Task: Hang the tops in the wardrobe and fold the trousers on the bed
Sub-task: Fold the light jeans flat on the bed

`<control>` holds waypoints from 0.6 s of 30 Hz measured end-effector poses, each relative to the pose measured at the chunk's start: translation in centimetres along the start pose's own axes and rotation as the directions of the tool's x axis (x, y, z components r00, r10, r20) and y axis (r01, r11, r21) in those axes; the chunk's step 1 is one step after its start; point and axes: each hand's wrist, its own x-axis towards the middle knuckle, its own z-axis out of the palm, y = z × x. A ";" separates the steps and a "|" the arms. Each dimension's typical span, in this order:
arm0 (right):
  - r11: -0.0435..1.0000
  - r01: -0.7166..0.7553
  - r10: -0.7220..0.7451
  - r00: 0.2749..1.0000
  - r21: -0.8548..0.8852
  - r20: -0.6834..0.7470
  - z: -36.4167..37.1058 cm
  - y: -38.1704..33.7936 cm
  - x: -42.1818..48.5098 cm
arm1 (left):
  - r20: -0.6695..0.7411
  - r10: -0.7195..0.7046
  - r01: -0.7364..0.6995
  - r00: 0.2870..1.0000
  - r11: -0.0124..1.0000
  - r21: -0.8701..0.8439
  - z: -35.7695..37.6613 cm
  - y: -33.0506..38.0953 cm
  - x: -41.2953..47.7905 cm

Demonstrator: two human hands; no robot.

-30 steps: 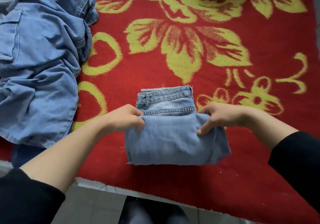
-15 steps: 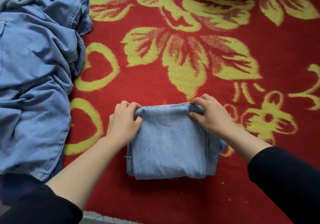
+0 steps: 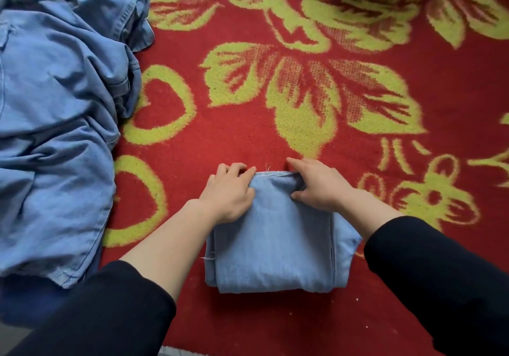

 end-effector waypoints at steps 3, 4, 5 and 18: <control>0.999 -0.043 0.044 0.998 -0.014 0.052 0.1 -1.2 -0.6 | 0.022 -0.098 0.098 0.995 0.995 0.000 0.4 0.1 -1.4; 0.998 -0.041 0.043 0.998 -0.038 0.050 0.4 -1.6 -1.0 | -0.009 -0.105 0.105 0.994 0.994 -0.005 0.8 0.0 -2.2; 0.998 -0.021 0.023 0.999 -0.065 0.030 0.6 -1.8 -1.5 | -0.064 -0.098 0.097 0.993 0.995 -0.019 1.3 -0.1 -3.1; 0.902 0.411 -0.377 0.899 -0.132 0.221 0.7 -15.7 -10.7 | -0.175 -0.322 0.078 0.931 0.640 -0.765 8.0 -5.1 -24.3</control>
